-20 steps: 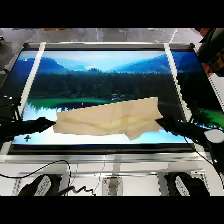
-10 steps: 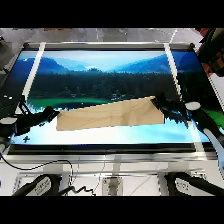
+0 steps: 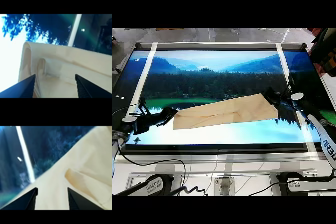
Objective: Fold the clothes and pants, and hang the long-sleeved shirts on hangers.
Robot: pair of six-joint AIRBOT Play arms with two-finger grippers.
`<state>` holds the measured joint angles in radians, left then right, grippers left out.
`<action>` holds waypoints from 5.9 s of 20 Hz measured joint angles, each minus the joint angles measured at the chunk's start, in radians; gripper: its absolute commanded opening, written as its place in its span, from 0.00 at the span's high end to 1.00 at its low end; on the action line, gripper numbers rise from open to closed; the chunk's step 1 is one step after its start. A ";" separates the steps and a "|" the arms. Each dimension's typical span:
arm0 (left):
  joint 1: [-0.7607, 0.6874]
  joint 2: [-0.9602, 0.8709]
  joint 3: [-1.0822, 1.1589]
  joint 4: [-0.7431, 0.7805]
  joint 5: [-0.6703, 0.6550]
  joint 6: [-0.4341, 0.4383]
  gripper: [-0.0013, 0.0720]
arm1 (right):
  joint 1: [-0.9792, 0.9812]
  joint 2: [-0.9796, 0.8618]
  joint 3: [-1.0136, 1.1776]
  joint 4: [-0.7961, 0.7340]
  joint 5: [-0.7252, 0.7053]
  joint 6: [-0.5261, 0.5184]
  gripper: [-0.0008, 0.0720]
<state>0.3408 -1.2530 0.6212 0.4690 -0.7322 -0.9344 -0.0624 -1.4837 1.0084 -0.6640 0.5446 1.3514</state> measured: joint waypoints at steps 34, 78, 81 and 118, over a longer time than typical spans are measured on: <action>-0.274 0.326 0.372 0.362 -0.401 -0.170 0.96 | 0.689 -0.230 0.280 0.022 -0.014 0.076 0.97; -0.595 -0.039 0.644 0.915 -0.335 -0.293 0.08 | 0.031 -0.369 0.333 -0.101 0.630 -0.266 0.85; -0.529 -0.033 0.644 0.996 -0.411 -0.293 0.18 | 0.075 -0.366 0.334 -0.117 0.584 -0.267 0.97; -0.413 -0.029 0.644 1.184 -0.526 -0.293 0.64 | -0.681 0.201 0.238 -0.776 0.824 0.306 0.93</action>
<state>-0.0719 -1.2816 1.2652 1.6527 -1.2583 -1.2274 -0.7429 -1.2827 1.2469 -1.4403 1.3682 1.6577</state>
